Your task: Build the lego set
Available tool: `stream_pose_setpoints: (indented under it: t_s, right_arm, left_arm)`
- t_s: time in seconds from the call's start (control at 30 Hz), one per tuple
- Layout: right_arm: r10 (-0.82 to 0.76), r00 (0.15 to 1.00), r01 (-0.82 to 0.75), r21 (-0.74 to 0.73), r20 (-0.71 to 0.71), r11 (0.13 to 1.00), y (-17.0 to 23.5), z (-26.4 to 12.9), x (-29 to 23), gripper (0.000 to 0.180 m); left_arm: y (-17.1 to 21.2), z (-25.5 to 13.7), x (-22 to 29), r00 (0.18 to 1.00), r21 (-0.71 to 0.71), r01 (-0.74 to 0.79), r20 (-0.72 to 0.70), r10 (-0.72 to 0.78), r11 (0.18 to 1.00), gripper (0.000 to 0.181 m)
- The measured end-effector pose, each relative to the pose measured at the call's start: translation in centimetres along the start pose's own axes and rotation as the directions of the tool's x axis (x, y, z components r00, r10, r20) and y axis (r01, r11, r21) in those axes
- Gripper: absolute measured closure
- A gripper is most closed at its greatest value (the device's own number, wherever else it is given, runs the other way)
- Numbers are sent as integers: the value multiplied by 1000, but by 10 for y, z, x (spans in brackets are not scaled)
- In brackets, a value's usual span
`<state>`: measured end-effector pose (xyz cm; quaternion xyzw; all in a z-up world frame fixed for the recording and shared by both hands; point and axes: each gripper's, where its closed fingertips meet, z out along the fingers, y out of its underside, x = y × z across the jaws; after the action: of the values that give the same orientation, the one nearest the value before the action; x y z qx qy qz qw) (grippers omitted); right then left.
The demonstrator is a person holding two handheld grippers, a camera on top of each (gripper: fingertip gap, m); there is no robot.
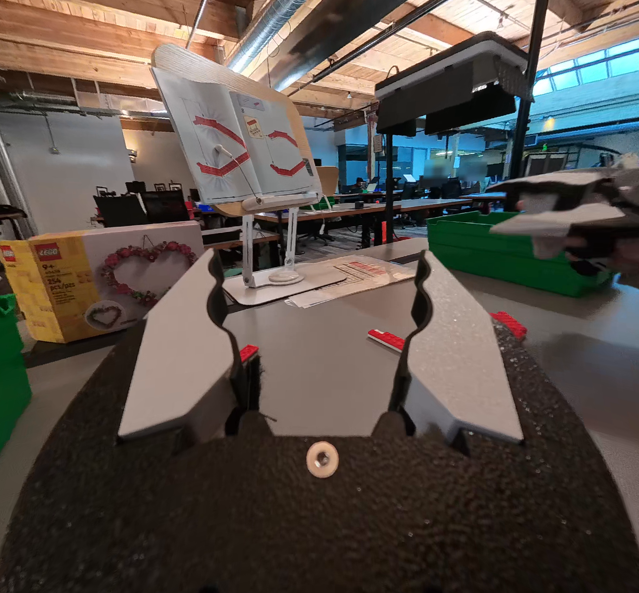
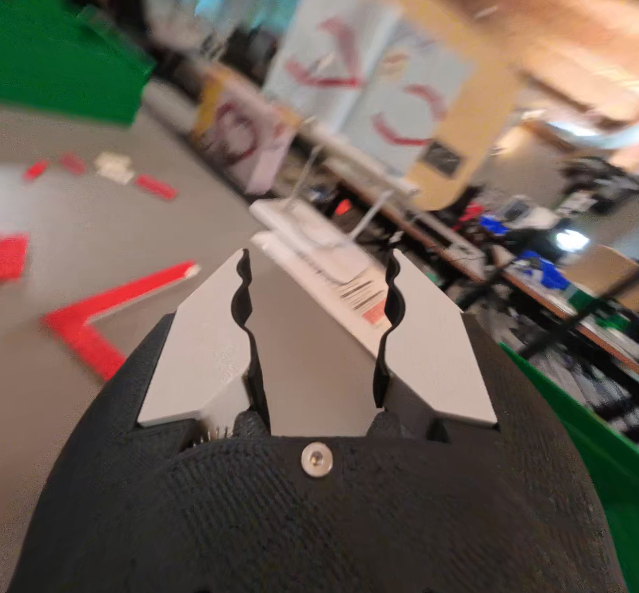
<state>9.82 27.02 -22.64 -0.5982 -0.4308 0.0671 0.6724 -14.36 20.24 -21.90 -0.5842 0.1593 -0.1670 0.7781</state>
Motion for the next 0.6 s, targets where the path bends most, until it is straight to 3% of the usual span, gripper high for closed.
stream_pose_setpoints:
  t_s: [0.07,0.13,0.2,0.33,0.43,0.5,0.6]
  right_arm:
    - [125,976,-99,144,-180,985,-5,-15,18,109]
    - [179,953,-129,206,-244,970,0,-22,15,117]
    - [194,951,-142,217,-239,966,2,-20,0,125]
    - [225,974,-211,240,-32,948,-24,-5,-55,133]
    - [266,929,-278,13,257,960,-18,20,-129,135]
    - [243,888,-178,-196,390,964,3,31,-176,137]
    - [204,847,-73,-273,492,959,8,37,-214,144]
  left_arm:
    - [0,-1,-3,998,10,-51,36,51,999,87]
    - [-2,-4,-5,993,32,-98,69,96,995,100]
    - [-4,-5,-9,990,34,-105,101,101,994,97]
    - [-14,-9,-12,987,64,-92,138,82,994,96]
    - [-18,-11,-9,987,85,-99,133,87,991,101]
    - [-15,-10,-8,985,77,-121,130,110,990,103]
    - [-8,-7,-6,986,54,-125,120,118,991,103]
